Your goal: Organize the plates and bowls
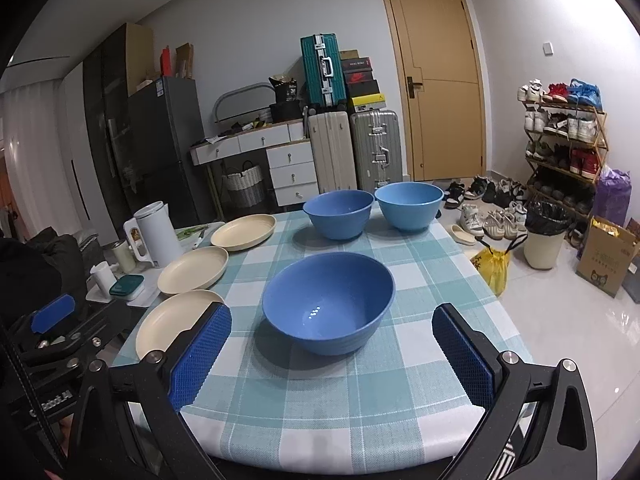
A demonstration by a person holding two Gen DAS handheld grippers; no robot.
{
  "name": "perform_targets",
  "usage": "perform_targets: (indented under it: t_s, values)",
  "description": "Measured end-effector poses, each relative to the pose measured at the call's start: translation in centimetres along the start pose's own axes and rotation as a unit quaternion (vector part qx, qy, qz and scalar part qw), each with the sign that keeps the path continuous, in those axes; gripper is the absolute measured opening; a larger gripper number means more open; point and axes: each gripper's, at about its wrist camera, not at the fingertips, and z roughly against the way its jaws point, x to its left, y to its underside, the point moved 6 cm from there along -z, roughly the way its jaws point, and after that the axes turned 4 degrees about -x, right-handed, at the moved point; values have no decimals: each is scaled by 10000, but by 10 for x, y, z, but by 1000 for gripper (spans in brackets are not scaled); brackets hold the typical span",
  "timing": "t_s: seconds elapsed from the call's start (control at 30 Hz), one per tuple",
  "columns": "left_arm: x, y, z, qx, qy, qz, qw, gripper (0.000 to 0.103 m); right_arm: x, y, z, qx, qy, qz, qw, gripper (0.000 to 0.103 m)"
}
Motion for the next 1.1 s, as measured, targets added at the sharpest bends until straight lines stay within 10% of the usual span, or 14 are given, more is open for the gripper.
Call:
perform_targets:
  t_s: [1.1]
  values:
    - [-30,8,0,172,348,-337,9987,103,-13,15,-4,275,90,-65,9996,103]
